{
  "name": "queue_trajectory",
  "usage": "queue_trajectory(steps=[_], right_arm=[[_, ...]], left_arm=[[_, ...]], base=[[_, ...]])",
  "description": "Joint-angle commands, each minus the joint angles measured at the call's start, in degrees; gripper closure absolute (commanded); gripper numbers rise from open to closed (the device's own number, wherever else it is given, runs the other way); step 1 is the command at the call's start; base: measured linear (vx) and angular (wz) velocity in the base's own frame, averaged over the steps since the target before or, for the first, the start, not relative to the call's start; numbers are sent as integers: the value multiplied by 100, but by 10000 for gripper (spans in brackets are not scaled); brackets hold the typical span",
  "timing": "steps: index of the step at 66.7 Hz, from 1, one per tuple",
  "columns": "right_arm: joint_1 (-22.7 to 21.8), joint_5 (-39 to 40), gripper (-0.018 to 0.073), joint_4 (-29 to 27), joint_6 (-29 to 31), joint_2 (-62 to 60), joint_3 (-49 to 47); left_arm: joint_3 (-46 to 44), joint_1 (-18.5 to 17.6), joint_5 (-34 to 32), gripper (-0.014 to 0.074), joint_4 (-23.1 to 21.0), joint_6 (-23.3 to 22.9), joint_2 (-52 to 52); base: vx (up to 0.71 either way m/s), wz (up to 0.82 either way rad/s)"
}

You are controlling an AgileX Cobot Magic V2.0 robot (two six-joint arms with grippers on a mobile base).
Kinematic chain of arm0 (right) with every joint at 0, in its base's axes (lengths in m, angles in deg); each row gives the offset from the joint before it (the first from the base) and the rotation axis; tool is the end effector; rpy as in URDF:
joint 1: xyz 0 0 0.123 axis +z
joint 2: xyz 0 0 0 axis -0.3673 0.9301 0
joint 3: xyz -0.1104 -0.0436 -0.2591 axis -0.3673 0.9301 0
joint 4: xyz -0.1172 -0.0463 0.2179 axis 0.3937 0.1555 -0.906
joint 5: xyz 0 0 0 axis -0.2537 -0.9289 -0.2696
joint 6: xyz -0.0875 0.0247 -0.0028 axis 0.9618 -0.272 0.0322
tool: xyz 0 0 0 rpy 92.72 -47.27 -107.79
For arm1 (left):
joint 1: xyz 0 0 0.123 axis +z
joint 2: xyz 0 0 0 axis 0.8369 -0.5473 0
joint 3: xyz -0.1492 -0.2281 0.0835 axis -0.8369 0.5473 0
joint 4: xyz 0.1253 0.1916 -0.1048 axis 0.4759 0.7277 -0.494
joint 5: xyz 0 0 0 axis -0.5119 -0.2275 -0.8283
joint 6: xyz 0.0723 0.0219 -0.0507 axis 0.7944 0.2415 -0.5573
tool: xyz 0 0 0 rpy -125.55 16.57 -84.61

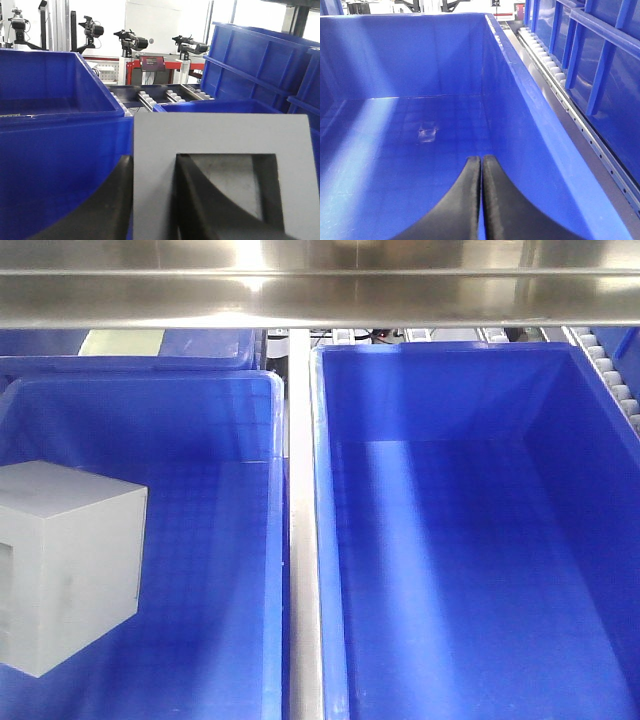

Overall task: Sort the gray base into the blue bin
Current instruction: 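Stop in front of the two blue bins holding the base, then swing the left arm over the farther blue bin with the base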

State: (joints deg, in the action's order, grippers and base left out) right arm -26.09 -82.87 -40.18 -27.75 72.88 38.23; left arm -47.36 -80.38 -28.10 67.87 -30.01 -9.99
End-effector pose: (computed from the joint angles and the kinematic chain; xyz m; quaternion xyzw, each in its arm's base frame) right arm 0.0562 -0.0043 0.1883 0.0374 0.7470 -0.0180 0.6635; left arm 0.0754 -0.0336 0.3111 0.0826 0.6904 -0.2125 0.6865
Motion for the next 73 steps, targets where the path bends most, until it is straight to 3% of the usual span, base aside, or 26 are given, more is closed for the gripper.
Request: queue_trajectory(steps=[1,19,36,63,73], right_arm=[[-14,216,564,20,70,103,36],[-14,216,564,20,70,103,36],[-14,216,564,20,70,103,36],[-14,216,564,20,70,103,36],[-14,216,564,20,70,103,36]], left_arm=[[-203,-15,-724,594,-65,-102,-42],[-362,-282,-1179,594,-65,-548,-677],[-1133,-1210,-1417,594,-60,-548,-2198],[-3084,-2987,-1767,593,-65,-548,-5440],[-4069,-3342,-1868,593,-65,-548,-6600]], base=[[0,0],[0,0],[0,0],[0,0],[0,0]])
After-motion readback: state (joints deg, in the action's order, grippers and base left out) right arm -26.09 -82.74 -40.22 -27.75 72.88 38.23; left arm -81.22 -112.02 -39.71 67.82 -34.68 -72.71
